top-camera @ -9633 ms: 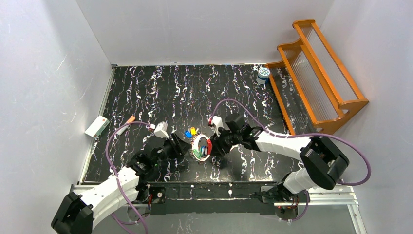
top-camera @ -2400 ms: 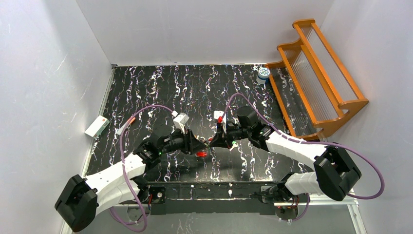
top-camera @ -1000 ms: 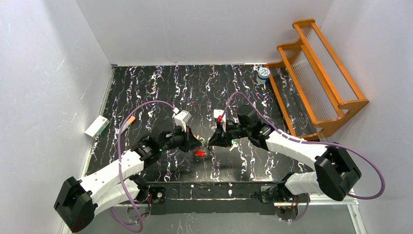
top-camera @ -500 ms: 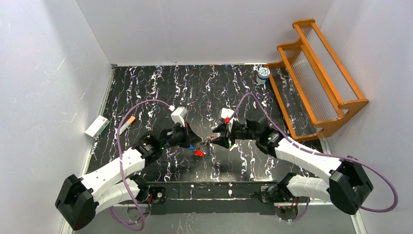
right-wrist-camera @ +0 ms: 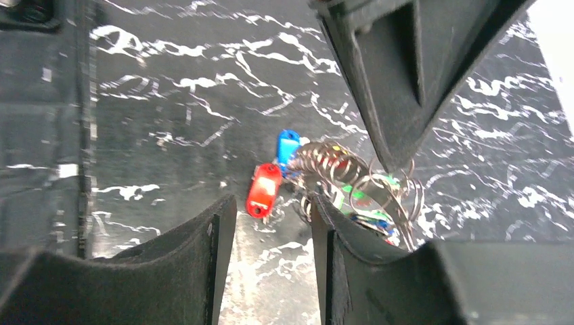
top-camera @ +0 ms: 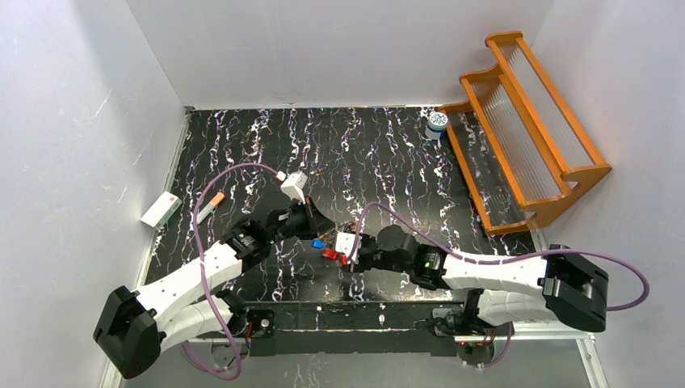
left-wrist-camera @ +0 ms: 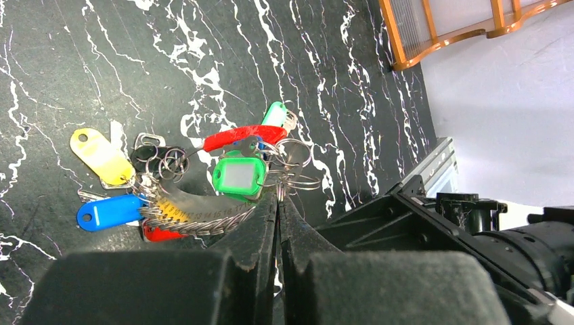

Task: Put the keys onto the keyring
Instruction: Adjust the keyring at the center of the board.

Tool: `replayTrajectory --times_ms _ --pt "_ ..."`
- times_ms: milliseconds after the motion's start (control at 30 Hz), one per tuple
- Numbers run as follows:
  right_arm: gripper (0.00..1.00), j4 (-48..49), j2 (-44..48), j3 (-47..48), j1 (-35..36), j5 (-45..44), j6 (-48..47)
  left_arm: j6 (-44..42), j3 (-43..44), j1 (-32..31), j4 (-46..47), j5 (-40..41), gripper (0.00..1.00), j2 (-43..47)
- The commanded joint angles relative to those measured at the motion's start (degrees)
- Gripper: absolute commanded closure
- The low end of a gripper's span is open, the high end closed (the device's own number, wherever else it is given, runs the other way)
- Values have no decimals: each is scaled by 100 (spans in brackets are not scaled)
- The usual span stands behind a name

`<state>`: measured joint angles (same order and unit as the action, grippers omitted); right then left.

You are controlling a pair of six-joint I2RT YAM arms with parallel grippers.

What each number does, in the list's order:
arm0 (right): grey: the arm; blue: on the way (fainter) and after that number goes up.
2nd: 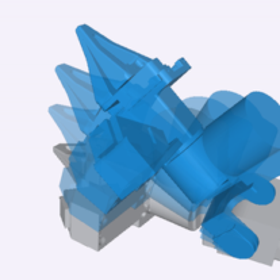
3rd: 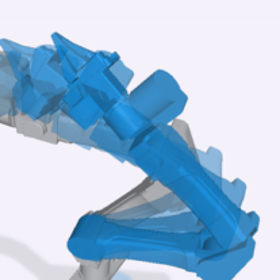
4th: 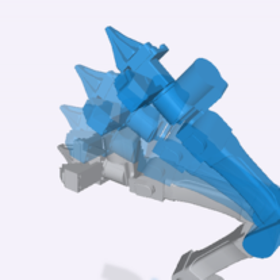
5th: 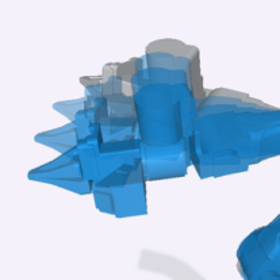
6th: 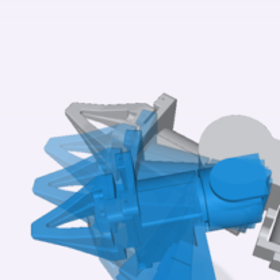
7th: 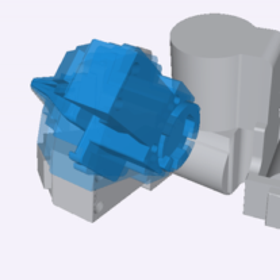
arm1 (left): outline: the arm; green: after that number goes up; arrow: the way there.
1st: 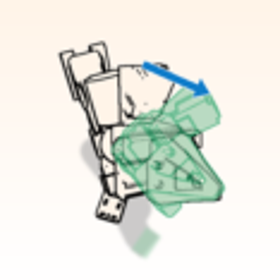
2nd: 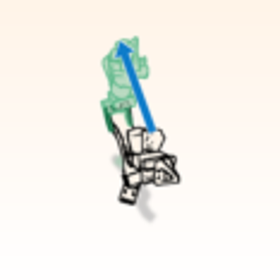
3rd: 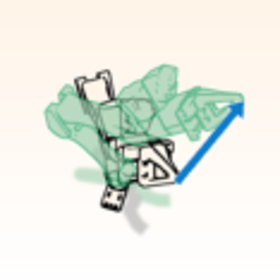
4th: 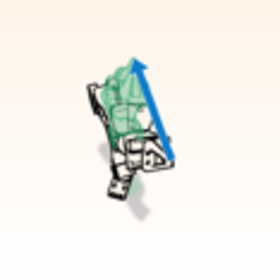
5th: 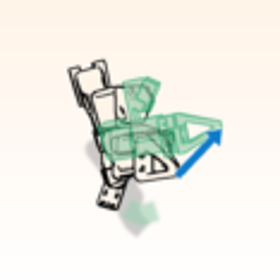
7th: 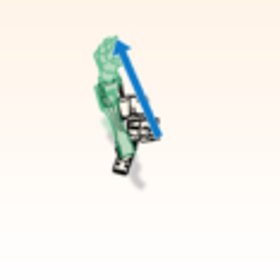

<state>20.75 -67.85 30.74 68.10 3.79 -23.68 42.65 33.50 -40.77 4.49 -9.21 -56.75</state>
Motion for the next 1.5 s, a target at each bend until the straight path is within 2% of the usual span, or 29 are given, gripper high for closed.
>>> replayTrajectory --times_ms 0,200,300,400,467,600,767,833,900,1000,1167,1333,1467 --pt "47 1040 -116 -177 286 -1590 -507 88 169 -10 165 68 100 126" --pt "48 1569 -405 -218 454 -2285 -774 124 135 -9 199 34 100 130" --pt "52 1791 -491 -252 467 -2459 -838 138 131 -10 218 -7 100 121" --pt "65 1894 -604 -196 466 -2527 -895 148 118 -10 225 -40 100 131" --pt "69 1903 -680 -143 471 -2543 -908 151 102 -10 236 -78 100 142" --pt "84 1915 -767 -70 477 -2682 -966 166 75 -10 236 -95 100 169" --pt "96 1837 -657 -92 477 -2708 -1010 158 47 -10 236 -81 100 199" --pt "97 1784 -558 -95 476 -2693 -971 158 55 -7 236 -64 100 200" --pt "94 1683 -439 -101 475 -2579 -903 173 80 -9 236 -47 100 187" --pt "74 1634 -258 -118 475 -2294 -754 186 117 -10 229 -24 100 167" --pt "56 1751 -244 -150 481 -2148 -614 202 157 -10 235 -12 100 113" --pt "50 1773 -539 -41 503 -2139 -611 222 165 -9 245 -19 100 111" --pt "50 1830 -779 15 524 -2498 -644 217 157 -10 245 -16 100 130"
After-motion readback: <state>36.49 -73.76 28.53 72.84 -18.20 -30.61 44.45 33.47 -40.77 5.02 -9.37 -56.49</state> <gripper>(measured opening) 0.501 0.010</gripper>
